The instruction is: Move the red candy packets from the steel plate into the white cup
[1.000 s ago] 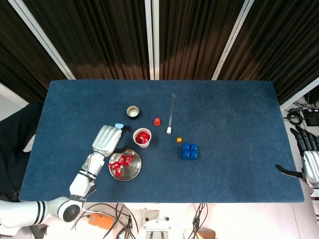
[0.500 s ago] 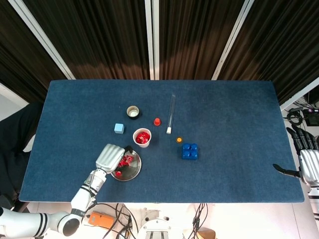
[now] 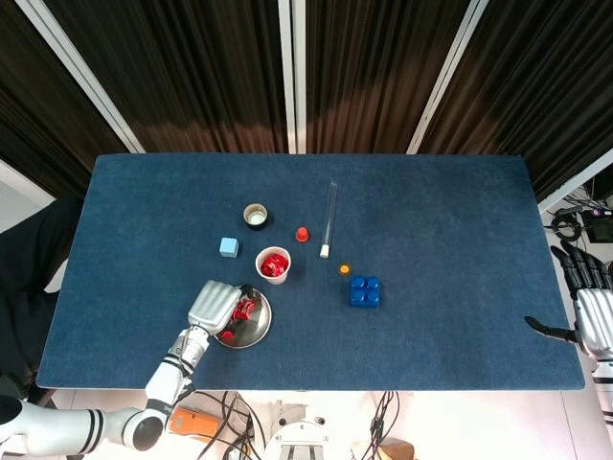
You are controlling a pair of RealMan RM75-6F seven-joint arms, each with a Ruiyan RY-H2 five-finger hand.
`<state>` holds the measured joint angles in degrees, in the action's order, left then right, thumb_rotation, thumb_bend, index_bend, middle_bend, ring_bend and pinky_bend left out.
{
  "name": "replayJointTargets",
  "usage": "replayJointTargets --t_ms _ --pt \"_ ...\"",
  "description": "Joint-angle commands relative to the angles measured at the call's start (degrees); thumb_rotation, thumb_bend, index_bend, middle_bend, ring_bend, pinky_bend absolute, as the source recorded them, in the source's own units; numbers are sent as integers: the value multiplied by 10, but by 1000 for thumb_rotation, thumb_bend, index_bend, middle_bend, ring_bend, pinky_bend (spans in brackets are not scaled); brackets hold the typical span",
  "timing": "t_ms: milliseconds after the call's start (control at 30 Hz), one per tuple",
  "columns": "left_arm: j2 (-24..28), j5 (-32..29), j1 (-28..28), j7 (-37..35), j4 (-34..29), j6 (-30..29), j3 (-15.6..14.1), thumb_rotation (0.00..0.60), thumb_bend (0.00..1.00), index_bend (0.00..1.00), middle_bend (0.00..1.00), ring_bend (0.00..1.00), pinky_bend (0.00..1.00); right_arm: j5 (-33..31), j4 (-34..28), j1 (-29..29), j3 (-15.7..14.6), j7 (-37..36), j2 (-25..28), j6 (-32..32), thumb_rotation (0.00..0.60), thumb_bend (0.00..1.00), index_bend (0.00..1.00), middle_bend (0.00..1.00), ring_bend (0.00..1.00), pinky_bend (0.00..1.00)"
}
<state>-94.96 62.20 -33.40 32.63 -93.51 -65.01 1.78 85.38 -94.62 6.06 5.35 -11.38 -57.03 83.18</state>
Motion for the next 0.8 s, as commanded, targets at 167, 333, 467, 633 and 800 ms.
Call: replayJointTargets --t_ms 167,333,467,633,800 --pt "-4 -6 -1 -2 7 12 3 600 184 409 832 757 792 -1 0 0 0 1 0 0 600 160 0 59 0 112" --pt "-1 -9 -3 -1 8 18 5 600 211 420 832 757 792 -3 0 0 0 2 0 -1 600 160 0 59 0 112" --pt "0 -11 -3 2 10 21 6 600 227 425 832 757 792 -3 0 1 0 2 0 -2 600 160 0 59 0 112" --pt "2 -11 -4 1 14 23 7 599 262 450 832 756 792 -3 -1 2 0 3 0 -3 600 160 0 59 0 113" --pt "3 -7 -3 -9 21 29 6 587 376 532 832 755 792 -4 -1 1 0 3 0 -4 600 160 0 59 0 114"
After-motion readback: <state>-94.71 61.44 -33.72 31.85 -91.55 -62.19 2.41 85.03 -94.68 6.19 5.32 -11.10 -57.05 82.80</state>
